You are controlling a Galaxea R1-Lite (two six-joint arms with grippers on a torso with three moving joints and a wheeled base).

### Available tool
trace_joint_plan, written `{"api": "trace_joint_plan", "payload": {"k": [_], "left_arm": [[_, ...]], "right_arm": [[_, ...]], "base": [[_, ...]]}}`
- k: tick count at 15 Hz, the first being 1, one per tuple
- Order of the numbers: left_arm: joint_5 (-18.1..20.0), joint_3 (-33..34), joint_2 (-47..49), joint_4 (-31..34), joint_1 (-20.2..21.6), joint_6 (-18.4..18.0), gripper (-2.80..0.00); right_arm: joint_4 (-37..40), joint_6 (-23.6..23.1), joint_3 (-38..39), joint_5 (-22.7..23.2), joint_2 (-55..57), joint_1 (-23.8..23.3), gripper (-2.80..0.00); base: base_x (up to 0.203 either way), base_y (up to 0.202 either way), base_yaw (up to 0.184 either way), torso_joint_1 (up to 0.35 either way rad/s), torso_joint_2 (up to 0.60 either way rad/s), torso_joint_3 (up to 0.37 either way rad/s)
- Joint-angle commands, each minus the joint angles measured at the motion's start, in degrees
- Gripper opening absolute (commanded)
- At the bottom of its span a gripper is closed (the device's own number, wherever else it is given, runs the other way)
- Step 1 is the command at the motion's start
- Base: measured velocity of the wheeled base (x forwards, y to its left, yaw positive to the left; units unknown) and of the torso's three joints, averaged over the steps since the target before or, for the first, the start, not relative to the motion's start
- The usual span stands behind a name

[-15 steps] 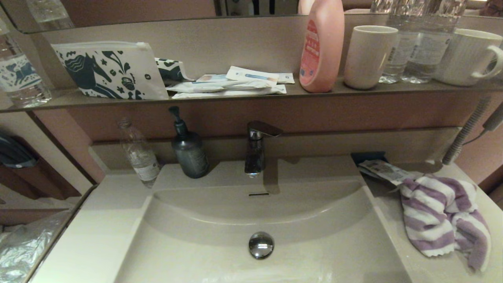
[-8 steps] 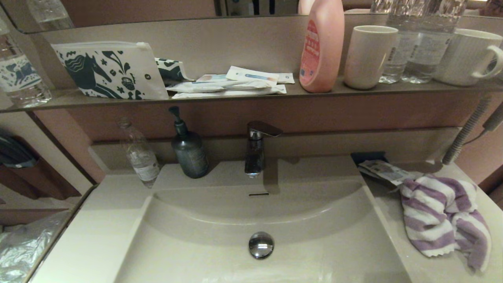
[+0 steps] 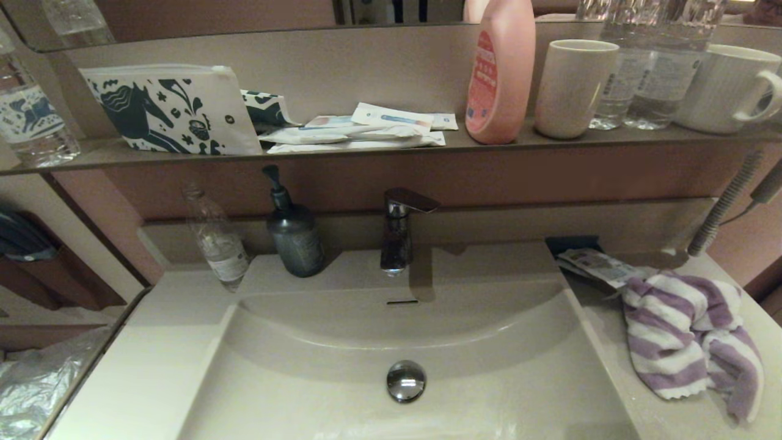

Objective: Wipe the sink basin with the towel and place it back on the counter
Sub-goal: Turn on the faucet

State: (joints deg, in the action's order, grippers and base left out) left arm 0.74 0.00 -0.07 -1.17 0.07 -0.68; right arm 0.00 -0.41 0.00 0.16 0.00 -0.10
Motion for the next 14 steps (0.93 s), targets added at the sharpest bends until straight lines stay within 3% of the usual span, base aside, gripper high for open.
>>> {"api": "trace_joint_plan", "payload": {"k": [1,5,10,14], "left_arm": [[-0.26,-0.49,0.07,-1.65,0.01,-0.17,-2.80],[2.32,-11.27,3.55,2.87,0.03,0.48,-2.80],[8.64,-24.93,21.45,3.60,-0.02,0.96,-2.80],[15.05,-28.51,36.05,-1.90,-0.03,1.46,-2.80]], "right_arm": [[0.00,-0.02,0.00,0.02,0.00,0.01,-2.80],[0.00,-0.02,0.00,0.02,0.00,0.01,-2.80],[0.00,-0.02,0.00,0.02,0.00,0.01,-2.80],[0.00,-0.02,0.00,0.02,0.00,0.01,-2.80]], "base": [[0.000,0.000,0.000,0.000,0.00,0.000],[0.000,0.000,0.000,0.000,0.00,0.000],[0.000,0.000,0.000,0.000,0.00,0.000],[0.000,0.000,0.000,0.000,0.00,0.000]]}}
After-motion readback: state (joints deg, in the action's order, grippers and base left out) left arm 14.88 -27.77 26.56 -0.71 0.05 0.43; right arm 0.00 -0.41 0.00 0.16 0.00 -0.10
